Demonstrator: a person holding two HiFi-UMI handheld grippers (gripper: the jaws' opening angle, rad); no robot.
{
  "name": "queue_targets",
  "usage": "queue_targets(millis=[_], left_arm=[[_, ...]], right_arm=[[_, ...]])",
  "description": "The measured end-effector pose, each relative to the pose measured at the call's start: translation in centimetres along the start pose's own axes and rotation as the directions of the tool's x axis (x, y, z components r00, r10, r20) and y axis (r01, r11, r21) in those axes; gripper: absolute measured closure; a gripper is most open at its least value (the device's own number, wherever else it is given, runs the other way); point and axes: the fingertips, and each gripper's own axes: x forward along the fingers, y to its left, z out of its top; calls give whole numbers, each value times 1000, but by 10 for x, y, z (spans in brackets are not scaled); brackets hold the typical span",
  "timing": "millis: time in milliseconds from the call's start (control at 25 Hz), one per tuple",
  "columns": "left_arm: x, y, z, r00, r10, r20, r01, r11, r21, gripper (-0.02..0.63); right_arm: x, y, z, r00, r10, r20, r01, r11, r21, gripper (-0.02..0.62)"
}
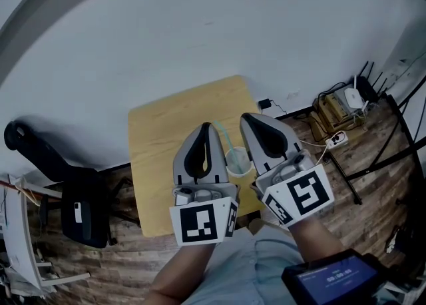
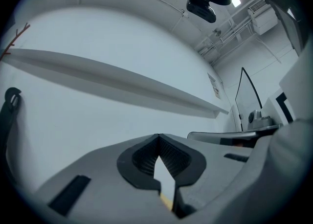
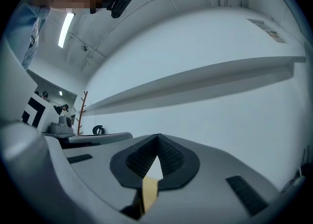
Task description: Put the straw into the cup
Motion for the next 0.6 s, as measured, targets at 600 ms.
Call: queue_targets(millis=[600], left_arm=[[-1,1,-3,1000,0,-13,0,1000,4,607]], right_arm=[[0,3,-2,1000,9,2,-9,1000,16,597]])
